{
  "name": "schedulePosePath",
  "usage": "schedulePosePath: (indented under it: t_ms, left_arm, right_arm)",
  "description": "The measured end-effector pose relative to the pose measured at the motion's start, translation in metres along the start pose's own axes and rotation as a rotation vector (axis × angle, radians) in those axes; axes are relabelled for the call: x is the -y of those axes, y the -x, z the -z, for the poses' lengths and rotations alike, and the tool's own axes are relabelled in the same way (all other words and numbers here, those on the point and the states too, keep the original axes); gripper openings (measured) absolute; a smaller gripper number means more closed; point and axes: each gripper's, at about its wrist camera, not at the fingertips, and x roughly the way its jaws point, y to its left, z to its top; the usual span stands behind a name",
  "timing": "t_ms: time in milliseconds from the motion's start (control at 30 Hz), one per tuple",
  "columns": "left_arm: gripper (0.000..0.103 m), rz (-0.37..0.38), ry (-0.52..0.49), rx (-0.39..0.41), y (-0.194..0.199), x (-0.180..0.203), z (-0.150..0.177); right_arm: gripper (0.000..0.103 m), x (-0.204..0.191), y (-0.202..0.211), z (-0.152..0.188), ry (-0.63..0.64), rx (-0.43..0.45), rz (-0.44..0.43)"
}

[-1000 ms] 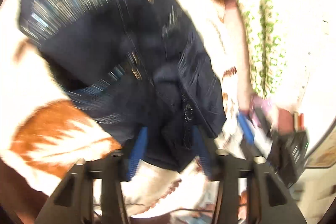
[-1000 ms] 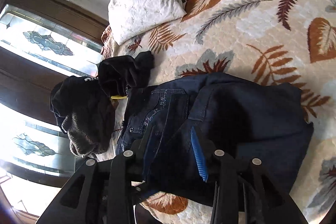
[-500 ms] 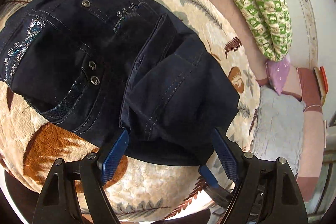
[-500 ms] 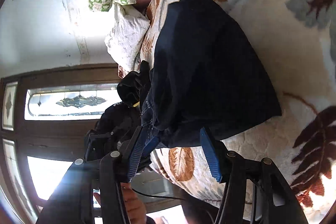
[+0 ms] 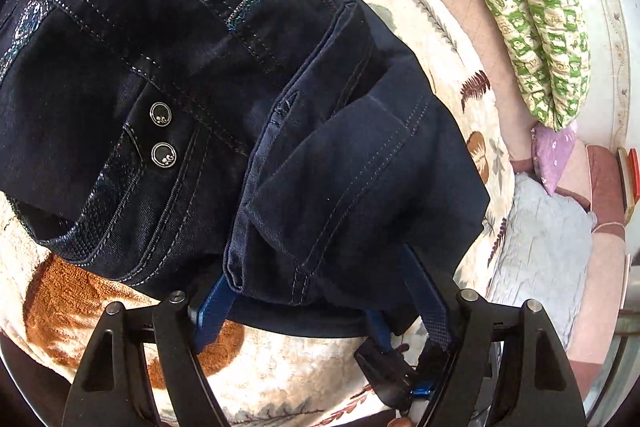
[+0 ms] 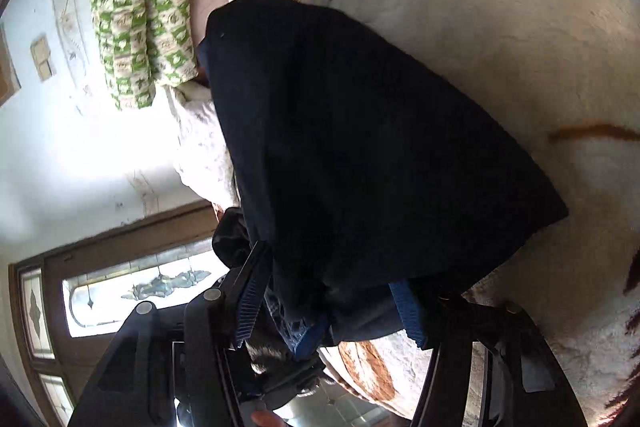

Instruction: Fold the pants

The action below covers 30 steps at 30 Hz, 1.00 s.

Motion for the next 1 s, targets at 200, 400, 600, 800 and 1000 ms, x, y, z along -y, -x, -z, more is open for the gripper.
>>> schedulePosePath:
  t_ms: [200, 400, 600, 800, 1000]
  left_arm:
    - [0.023, 0.026, 0.025, -0.012, 0.004, 0.013, 0.004]
    - [0.020, -0.047, 0.006, -0.063, -0.038, 0.018, 0.016]
    - [0.020, -0.017, -0.026, -0.012, -0.018, 0.022, 0.012]
    - [0.076, 0.029, -0.225, 0.012, -0.007, 0.077, 0.001]
    - [0.077, -0.012, -0.331, -0.108, -0.058, 0.118, -0.024]
  right_arm:
    - [0.003, -0.007, 0.037, -0.017, 0.060, 0.070, -0.110]
    - [0.003, 0.010, 0.096, -0.049, 0.087, 0.172, -0.052]
    - [0.004, 0.033, 0.084, -0.049, 0.044, 0.130, -0.065]
    - [0.008, 0.029, 0.085, -0.055, 0.041, 0.124, -0.093]
    - [0.008, 0.034, 0.086, -0.056, 0.018, 0.116, -0.096]
